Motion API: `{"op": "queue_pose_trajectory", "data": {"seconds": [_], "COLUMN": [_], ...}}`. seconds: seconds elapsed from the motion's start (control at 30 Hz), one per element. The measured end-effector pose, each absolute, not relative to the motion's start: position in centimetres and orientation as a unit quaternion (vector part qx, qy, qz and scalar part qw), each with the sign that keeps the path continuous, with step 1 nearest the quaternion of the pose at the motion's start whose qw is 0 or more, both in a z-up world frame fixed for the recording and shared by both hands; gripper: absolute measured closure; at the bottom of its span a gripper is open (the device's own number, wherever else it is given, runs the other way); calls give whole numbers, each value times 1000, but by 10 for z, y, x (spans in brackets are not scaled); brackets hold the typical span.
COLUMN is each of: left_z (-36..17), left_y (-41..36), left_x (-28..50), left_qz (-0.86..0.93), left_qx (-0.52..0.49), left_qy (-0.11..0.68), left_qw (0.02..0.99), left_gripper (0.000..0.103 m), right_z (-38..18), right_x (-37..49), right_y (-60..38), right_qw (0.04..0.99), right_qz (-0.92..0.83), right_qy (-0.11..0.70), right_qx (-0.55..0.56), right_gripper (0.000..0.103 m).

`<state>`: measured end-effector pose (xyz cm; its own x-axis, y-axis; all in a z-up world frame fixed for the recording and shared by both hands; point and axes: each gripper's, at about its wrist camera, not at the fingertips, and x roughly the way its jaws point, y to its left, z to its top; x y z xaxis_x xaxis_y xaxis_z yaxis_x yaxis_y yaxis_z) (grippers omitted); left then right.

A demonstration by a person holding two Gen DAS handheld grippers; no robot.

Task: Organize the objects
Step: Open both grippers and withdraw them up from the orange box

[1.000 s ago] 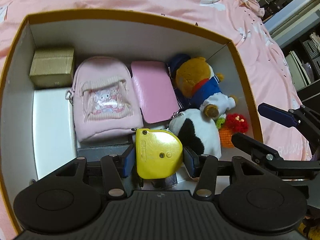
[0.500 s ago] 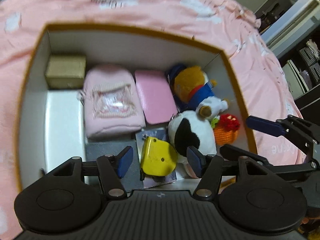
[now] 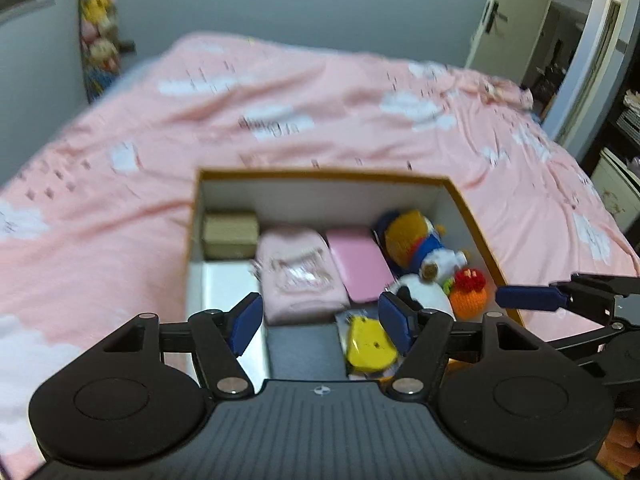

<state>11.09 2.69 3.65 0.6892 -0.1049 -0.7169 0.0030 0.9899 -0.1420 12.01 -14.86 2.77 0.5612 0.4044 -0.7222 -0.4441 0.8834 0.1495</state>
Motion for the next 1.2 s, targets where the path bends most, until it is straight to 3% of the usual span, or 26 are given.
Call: {"op": "queue_pose_trajectory", "data": {"seconds": [0.43, 0.5, 0.6, 1.2], "left_z": [59, 61, 61, 11], "left_y": [28, 26, 25, 29], "left_x": [43, 37, 30, 32], "left_qz": [29, 40, 54, 24], "left_qx": [-36, -26, -13, -46], "left_qy": [265, 249, 230, 307], "left_qw": [963, 967, 972, 950], "left_gripper": [8, 5, 5, 5], "right_z": [49, 51, 49, 3], "right_x": [72, 64, 53, 56], "right_y": [-157, -157, -156, -157], "right_qw": [921, 926, 933, 927], "right_qz": [210, 204, 199, 154], "right_qy": [327, 315, 296, 343], "right_qx": [27, 35, 38, 15], "right_gripper": [13, 6, 3, 3]}}
